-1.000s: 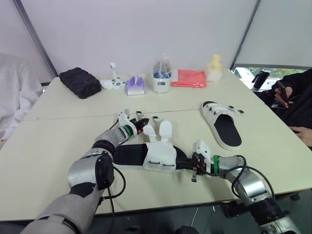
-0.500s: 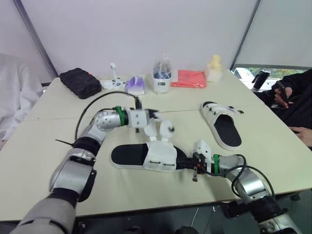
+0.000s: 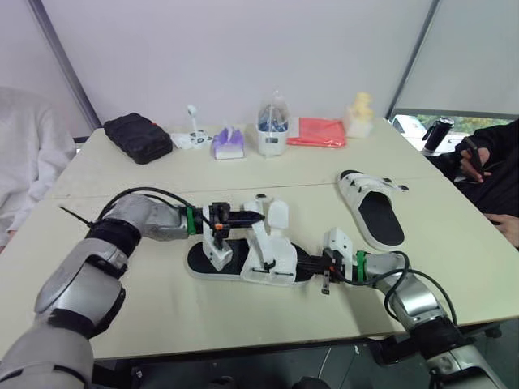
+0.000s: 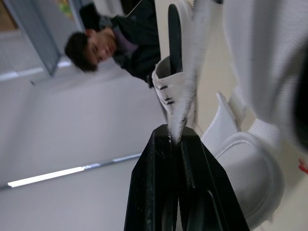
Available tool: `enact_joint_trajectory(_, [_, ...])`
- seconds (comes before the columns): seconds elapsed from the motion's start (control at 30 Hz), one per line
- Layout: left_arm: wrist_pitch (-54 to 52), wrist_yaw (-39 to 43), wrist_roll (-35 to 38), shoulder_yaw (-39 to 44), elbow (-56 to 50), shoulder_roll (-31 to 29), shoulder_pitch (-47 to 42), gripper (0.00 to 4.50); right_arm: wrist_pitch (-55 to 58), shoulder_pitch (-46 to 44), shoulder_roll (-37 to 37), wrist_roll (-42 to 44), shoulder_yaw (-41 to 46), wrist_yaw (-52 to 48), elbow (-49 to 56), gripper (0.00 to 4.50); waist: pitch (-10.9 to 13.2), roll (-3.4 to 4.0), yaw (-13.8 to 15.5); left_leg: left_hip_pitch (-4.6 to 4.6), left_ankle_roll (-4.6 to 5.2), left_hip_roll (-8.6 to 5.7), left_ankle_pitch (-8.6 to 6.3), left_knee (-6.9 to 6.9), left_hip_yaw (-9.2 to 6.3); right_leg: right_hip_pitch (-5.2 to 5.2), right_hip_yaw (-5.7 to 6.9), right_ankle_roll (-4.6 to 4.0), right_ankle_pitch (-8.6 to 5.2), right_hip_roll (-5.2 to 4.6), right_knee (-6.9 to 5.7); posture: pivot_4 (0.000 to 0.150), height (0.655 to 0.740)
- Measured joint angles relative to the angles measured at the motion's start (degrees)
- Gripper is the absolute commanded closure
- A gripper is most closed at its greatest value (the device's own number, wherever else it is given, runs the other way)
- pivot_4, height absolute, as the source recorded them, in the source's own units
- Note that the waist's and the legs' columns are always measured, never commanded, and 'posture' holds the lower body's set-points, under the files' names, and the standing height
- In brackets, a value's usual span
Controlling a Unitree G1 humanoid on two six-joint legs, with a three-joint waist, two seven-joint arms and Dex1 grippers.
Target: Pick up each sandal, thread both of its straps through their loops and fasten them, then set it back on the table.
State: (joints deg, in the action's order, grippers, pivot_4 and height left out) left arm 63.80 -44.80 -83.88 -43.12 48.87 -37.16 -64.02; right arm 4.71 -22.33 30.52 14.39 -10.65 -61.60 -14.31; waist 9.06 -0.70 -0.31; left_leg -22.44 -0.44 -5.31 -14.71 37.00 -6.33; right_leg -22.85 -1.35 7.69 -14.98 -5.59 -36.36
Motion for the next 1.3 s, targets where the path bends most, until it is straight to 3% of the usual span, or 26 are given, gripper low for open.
enact_joint_trajectory(0.2, [-6.6, -17.0, -6.7, -10.7, 5.1, 2.2, -4.5, 4.41, -0.5, -0.3, -0.3, 0.0, 0.0, 0.2, -0.7, 4.50, 0.0, -0.01, -0.1, 0.00, 0.01, 0.00, 0.00, 0.00, 0.00, 0.00, 0.01, 0.02, -0.01, 0.00, -0.02, 0.150, 0.7400])
enact_joint_trajectory(0.3, [-8.4, -20.3, -6.8, -12.8, 8.8, 3.2, -5.7, 3.55, -0.8, -0.4, -0.3, 0.0, 0.0, 0.4, -0.9, 4.50, 0.0, -0.01, -0.1, 0.00, 0.01, 0.00, 0.00, 0.01, 0.00, -0.01, 0.01, 0.03, -0.02, 0.00, -0.03, 0.150, 0.7400])
enact_joint_trajectory(0.4, [-8.0, -21.4, -5.3, -13.2, 11.4, 3.5, -6.5, 2.20, -1.3, -0.4, -0.4, 0.0, 0.0, 0.4, -1.3, 4.50, 0.0, -0.02, -0.1, 0.00, 0.01, 0.00, 0.00, 0.01, 0.00, -0.01, 0.01, 0.03, -0.02, 0.00, -0.03, 0.150, 0.7400])
enact_joint_trajectory(0.43, [-7.3, -21.3, -4.3, -13.1, 12.0, 3.5, -6.5, 2.20, -1.4, -0.4, -0.4, 0.0, 0.0, 0.4, -1.4, 4.50, 0.0, -0.02, -0.2, 0.00, 0.01, 0.00, 0.00, 0.01, 0.00, -0.01, 0.01, 0.03, -0.02, 0.00, -0.03, 0.150, 0.7400])
enact_joint_trajectory(0.57, [3.0, -12.5, 5.5, -9.6, 15.8, 1.7, -6.3, 2.20, -1.8, -1.2, -1.1, -0.1, -0.1, 0.4, -2.7, 4.50, 0.0, -0.02, -0.3, 0.00, 0.00, 0.01, 0.00, 0.00, 0.00, -0.05, 0.01, 0.03, -0.02, -0.01, -0.03, 0.150, 0.7400])
enact_joint_trajectory(0.73, [20.5, 9.9, 23.2, -0.9, 29.2, 1.1, -4.5, 2.20, -2.7, -1.8, -1.2, -0.1, 0.0, 0.3, -4.2, 4.50, 0.0, -0.05, -0.3, 0.01, 0.01, 0.02, 0.00, 0.02, 0.01, -0.03, 0.03, 0.02, -0.01, -0.01, -0.01, 0.150, 0.7400])
enact_joint_trajectory(0.77, [23.2, 16.0, 25.8, 3.7, 35.7, 2.3, -4.5, 2.20, -2.8, -1.8, -1.2, -0.1, 0.0, 0.2, -4.4, 4.50, 0.0, -0.06, -0.3, 0.01, 0.01, 0.01, 0.00, 0.03, 0.02, -0.02, 0.04, 0.02, -0.01, 0.00, -0.01, 0.150, 0.7400])
enact_joint_trajectory(0.87, [16.6, 47.9, 37.2, 40.8, 63.7, 5.5, -9.0, 2.20, -2.9, -2.3, -1.2, -0.2, -0.1, 0.1, -5.4, 4.50, -0.1, -0.14, -0.3, 0.00, 0.09, -0.17, -0.04, 0.10, 0.15, 0.21, 0.42, 0.01, -0.01, 0.01, 0.14, 0.150, 0.7400])
enact_joint_trajectory(0.93, [4.5, 68.8, 47.8, 62.3, 69.9, 5.7, -9.9, 2.20, -3.0, -2.4, -1.2, -0.3, 0.0, 0.0, -5.8, 4.50, -0.1, -0.17, -0.3, 0.04, 0.13, -0.13, -0.06, 0.14, 0.03, 0.35, 0.56, 0.06, -0.04, -0.03, 0.14, 0.150, 0.7400])
enact_joint_trajectory(1.03, [-15.0, 87.2, 60.3, 80.4, 70.3, 6.1, -10.8, 2.20, -3.0, -2.6, -1.7, -0.3, -0.1, 0.1, -5.8, 4.50, -0.1, -0.24, -0.8, 0.03, 0.13, -0.02, -0.06, 0.17, -0.20, 0.25, 0.56, 0.07, -0.04, -0.04, 0.01, 0.150, 0.7400])
enact_joint_trajectory(1.17, [-37.0, 94.5, 73.0, 91.4, 70.3, 4.4, -14.4, 2.20, -3.0, -2.6, -2.1, -0.3, -0.3, 0.0, -5.8, 4.50, -0.1, -0.24, -1.1, 0.05, 0.16, 0.03, -0.08, 0.15, -0.20, 0.08, 0.56, 0.08, -0.05, -0.05, -0.32, 0.150, 0.7400])
enact_joint_trajectory(1.3, [-38.8, 88.6, 81.0, 93.5, 70.3, 4.4, -16.2, 2.20, -3.0, -2.9, -2.0, -0.3, -0.2, -0.4, -6.2, 4.50, -0.1, -0.25, -0.9, 0.06, 0.14, 0.02, -0.09, 0.16, -0.19, -0.04, 0.55, 0.08, -0.05, -0.11, -0.65, 0.150, 0.7400])
